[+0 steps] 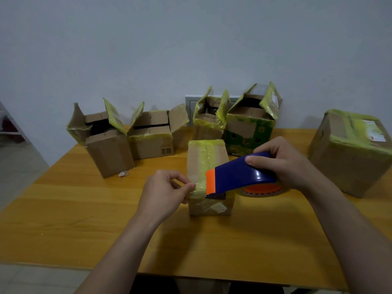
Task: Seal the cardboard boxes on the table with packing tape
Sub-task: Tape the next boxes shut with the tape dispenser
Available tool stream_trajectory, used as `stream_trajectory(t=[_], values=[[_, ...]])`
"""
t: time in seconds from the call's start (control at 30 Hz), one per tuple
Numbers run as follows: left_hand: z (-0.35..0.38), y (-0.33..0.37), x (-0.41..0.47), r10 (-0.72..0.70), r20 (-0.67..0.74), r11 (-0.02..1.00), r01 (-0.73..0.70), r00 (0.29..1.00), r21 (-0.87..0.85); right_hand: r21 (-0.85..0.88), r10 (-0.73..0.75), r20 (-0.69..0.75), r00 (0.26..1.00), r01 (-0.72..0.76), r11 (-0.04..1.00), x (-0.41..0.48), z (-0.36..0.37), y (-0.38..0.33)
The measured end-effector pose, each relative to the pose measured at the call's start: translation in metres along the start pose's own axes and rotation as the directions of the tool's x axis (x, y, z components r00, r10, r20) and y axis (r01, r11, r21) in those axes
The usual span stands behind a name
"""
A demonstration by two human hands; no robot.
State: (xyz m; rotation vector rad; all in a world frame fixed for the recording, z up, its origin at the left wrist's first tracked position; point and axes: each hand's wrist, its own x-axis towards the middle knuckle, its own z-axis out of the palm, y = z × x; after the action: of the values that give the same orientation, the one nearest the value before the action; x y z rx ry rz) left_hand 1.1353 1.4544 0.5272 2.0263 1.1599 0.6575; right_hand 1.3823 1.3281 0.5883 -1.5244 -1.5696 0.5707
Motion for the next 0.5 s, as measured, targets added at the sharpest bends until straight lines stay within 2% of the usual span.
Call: stream_trajectory(t=[0.07,0.13,0.2,0.3,0.37,0.43,0.5], values=[[-0.006,-0.002,0.005,-0.052,0.084,0.997,0.056,0.995,-0.05,0.002,0.007,0.007,1.0,-0.007,1.0,0.0,-0.001,0.0],[-0.017,-0.007,0.013,-0.157,0.209,0.98,0.179,0.965,-0.088,0.01,0.016,0.011,1.0,-0.016,1.0,0.0,-0.001,0.0],[-0.022,-0.01,0.021,-0.192,0.285,0.974,0.217,0.939,-0.061,0.014,0.02,0.014,1.0,-0.02,1.0,0.0,0.0,0.001],[-0.013,-0.006,0.033,-0.046,0.192,0.998,0.036,0.98,0.057,0.036,0.023,0.026,0.999,-0.024,0.999,0.001,0.001,0.001],[-0.002,0.001,0.041,0.095,0.113,0.993,-0.102,0.989,0.053,0.042,0.02,0.034,0.999,-0.021,0.999,0.001,0.001,0.0],[0.013,0.008,0.051,0.158,0.142,0.982,-0.171,0.977,0.08,0.043,0.021,0.039,0.999,-0.023,0.999,0.001,0.0,0.0],[0.027,0.008,0.06,0.136,0.235,0.968,-0.179,0.963,0.175,0.063,0.03,0.047,0.998,-0.033,0.997,-0.001,-0.001,-0.001]])
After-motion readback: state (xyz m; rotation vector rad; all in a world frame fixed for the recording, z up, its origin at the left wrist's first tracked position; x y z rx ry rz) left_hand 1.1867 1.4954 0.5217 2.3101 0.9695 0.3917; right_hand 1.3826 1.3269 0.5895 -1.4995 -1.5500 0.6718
